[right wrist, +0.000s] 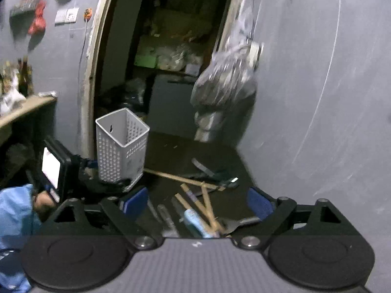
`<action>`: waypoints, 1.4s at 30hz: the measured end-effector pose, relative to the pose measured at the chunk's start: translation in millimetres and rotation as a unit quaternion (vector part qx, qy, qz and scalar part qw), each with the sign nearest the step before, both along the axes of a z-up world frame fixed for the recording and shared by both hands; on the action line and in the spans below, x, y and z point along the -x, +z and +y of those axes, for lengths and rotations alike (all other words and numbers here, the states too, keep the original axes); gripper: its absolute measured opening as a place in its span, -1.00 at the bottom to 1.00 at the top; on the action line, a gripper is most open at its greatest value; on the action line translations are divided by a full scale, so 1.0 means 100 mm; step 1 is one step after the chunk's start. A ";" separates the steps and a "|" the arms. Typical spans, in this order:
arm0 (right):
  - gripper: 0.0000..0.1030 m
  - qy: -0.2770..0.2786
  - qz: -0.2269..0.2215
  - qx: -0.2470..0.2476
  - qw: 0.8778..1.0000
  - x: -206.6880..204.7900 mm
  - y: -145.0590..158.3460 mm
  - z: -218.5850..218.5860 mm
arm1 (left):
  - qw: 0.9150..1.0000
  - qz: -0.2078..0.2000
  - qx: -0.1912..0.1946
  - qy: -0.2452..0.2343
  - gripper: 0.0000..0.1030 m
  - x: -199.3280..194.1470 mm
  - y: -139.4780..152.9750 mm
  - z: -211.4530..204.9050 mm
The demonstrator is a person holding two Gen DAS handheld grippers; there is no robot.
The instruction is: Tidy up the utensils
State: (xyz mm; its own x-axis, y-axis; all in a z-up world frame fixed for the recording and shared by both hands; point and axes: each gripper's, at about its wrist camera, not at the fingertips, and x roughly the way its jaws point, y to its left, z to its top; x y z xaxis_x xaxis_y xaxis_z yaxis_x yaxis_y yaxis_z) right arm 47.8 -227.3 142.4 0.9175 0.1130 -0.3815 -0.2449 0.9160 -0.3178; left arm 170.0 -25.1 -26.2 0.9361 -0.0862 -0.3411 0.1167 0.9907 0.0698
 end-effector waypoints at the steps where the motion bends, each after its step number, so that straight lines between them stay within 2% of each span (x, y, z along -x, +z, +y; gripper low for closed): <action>1: 0.87 0.010 0.003 0.004 1.000 0.07 -0.02 0.09 | 1.000 -0.003 0.003 -0.001 0.62 0.06 0.02 0.03; 3: 0.87 0.041 0.031 -0.014 0.999 0.17 -0.08 0.19 | 1.000 -0.006 0.015 -0.001 0.62 0.16 0.06 0.11; 6: 0.87 0.074 0.050 -0.031 0.996 0.37 -0.23 0.40 | 1.000 -0.012 0.025 0.005 0.62 0.25 0.15 0.23; 9: 0.87 0.090 0.040 -0.014 0.995 0.53 -0.25 0.60 | 1.000 -0.018 0.015 0.014 0.63 0.30 0.22 0.27; 13: 0.87 0.079 0.023 0.016 0.996 0.50 -0.03 0.62 | 0.999 -0.023 0.013 0.021 0.68 0.30 0.31 0.28; 15: 0.88 0.065 0.014 0.032 0.997 0.38 0.20 0.58 | 0.999 -0.026 0.006 0.025 0.70 0.28 0.35 0.25; 18: 0.89 0.050 0.005 0.050 0.997 -0.01 0.64 0.49 | 0.999 -0.021 -0.015 0.042 0.72 0.18 0.40 0.21; 21: 0.95 0.044 -0.015 0.055 0.997 -0.39 0.97 0.36 | 0.998 -0.007 -0.012 0.060 0.77 0.06 0.47 0.21; 24: 0.98 0.052 -0.017 0.047 0.997 -0.82 1.04 0.15 | 0.997 -0.015 -0.016 0.069 0.77 0.02 0.47 0.19; 28: 0.98 0.078 0.014 0.066 0.995 -1.40 0.64 -0.08 | 0.997 -0.038 -0.025 0.069 0.78 0.02 0.40 0.11; 31: 0.98 0.085 0.058 0.091 0.990 -1.77 0.14 -0.15 | 0.995 -0.054 -0.041 0.077 0.90 -0.02 0.30 -0.02; 36: 0.91 0.071 0.118 0.116 0.984 -2.18 -0.63 -0.26 | 0.989 -0.057 -0.090 0.104 0.93 -0.18 0.15 -0.33; 39: 0.77 0.052 0.146 0.103 0.983 -2.38 -0.92 -0.39 | 0.982 -0.042 -0.140 0.120 0.94 -0.29 0.11 -0.46; 42: 0.62 0.047 0.180 0.078 0.979 -2.51 -1.15 -0.55 | 0.982 -0.040 -0.138 0.119 0.94 -0.32 0.11 -0.44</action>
State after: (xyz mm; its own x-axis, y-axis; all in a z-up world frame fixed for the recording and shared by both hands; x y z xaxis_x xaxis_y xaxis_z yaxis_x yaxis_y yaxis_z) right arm 299.1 -282.3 27.3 0.7090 0.1056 -0.6973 -0.4479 0.8311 -0.3296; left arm 202.5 -69.5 -15.1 0.9436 0.2233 -0.2446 -0.1326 0.9314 0.3389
